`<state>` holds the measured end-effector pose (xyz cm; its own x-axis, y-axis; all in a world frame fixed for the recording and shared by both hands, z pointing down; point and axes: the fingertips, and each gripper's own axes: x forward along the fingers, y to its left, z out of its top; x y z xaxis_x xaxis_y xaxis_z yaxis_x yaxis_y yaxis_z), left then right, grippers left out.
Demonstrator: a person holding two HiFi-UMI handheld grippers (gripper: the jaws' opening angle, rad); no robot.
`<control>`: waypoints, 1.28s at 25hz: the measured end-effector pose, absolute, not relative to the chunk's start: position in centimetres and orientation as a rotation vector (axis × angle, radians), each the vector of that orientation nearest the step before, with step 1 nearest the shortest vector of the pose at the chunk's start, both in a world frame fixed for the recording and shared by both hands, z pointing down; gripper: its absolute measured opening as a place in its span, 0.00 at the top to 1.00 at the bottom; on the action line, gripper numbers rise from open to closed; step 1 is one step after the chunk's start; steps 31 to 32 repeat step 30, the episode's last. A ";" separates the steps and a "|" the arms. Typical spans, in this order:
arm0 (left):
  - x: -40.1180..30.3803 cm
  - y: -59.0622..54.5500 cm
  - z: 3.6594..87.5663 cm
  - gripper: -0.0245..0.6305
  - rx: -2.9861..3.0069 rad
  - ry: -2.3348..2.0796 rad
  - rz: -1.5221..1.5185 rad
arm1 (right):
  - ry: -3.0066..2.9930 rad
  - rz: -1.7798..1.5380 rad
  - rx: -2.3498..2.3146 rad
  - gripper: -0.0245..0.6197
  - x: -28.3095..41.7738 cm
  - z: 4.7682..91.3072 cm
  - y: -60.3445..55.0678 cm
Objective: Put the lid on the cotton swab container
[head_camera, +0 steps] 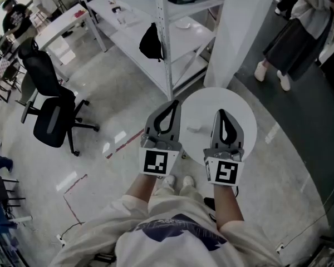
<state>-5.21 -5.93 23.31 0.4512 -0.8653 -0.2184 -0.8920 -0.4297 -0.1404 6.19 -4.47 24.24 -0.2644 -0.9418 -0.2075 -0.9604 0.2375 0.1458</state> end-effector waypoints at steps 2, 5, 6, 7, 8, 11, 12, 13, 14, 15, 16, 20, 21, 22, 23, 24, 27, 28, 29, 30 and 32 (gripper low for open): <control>-5.4 -5.9 23.4 0.96 -2.464 1.527 0.160 | 2.412 0.369 -1.852 0.95 6.1 24.3 -4.5; -5.6 -6.2 23.7 0.96 -2.461 1.534 0.146 | 2.430 0.376 -1.848 0.95 5.7 24.5 -4.7; -5.7 -6.3 23.8 0.96 -2.462 1.539 0.144 | 2.438 0.384 -1.847 0.95 5.5 24.5 -4.8; -5.8 -6.3 23.9 0.96 -2.462 1.543 0.142 | 2.446 0.394 -1.845 0.95 5.4 24.5 -4.9; -5.9 -6.3 23.9 0.96 -2.460 1.545 0.141 | 2.451 0.401 -1.843 0.95 5.2 24.4 -4.9; -6.0 -6.2 24.0 0.96 -2.454 1.544 0.139 | 2.457 0.412 -1.839 0.95 5.0 24.3 -4.7; -6.1 -6.2 24.0 0.96 -2.453 1.546 0.139 | 2.459 0.416 -1.837 0.95 4.9 24.4 -4.7; -6.1 -6.2 24.1 0.96 -2.453 1.547 0.138 | 2.461 0.419 -1.837 0.95 4.9 24.4 -4.6; -6.1 -6.2 24.1 0.96 -2.452 1.546 0.136 | 2.463 0.419 -1.839 0.95 4.9 24.5 -4.7; -6.2 -6.2 24.2 0.96 -2.450 1.546 0.136 | 2.463 0.417 -1.844 0.95 4.9 24.6 -4.7; -6.2 -6.3 24.1 0.96 -2.450 1.547 0.137 | 2.463 0.416 -1.848 0.95 5.0 24.6 -4.8; -6.3 -6.3 24.2 0.96 -2.451 1.553 0.124 | 2.461 0.407 -1.870 0.95 5.4 24.8 -4.9; -6.3 -6.3 24.3 0.96 -2.450 1.551 0.120 | 2.461 0.409 -1.874 0.95 5.5 24.8 -4.9; -6.4 -6.3 24.3 0.96 -2.448 1.550 0.119 | 2.459 0.413 -1.878 0.95 5.6 24.8 -4.9; -6.4 -6.4 24.4 0.96 -2.448 1.550 0.120 | 2.457 0.414 -1.880 0.95 5.6 24.8 -4.9; -6.5 -6.5 24.4 0.96 -2.452 1.553 0.122 | 2.456 0.413 -1.883 0.95 5.6 24.8 -5.0; -6.8 -6.9 24.7 0.96 -2.468 1.572 0.128 | 2.457 0.413 -1.896 0.95 5.8 24.9 -5.2; -6.8 -7.0 24.7 0.96 -2.469 1.576 0.127 | 2.458 0.414 -1.900 0.95 5.8 24.9 -5.2; -6.9 -7.2 24.8 0.96 -2.470 1.579 0.125 | 2.459 0.415 -1.904 0.95 5.9 25.0 -5.3; -7.0 -7.3 24.8 0.96 -2.470 1.581 0.122 | 2.461 0.415 -1.908 0.95 5.9 25.0 -5.4; -7.0 -7.3 24.8 0.96 -2.470 1.581 0.122 | 2.461 0.415 -1.908 0.95 5.9 25.0 -5.4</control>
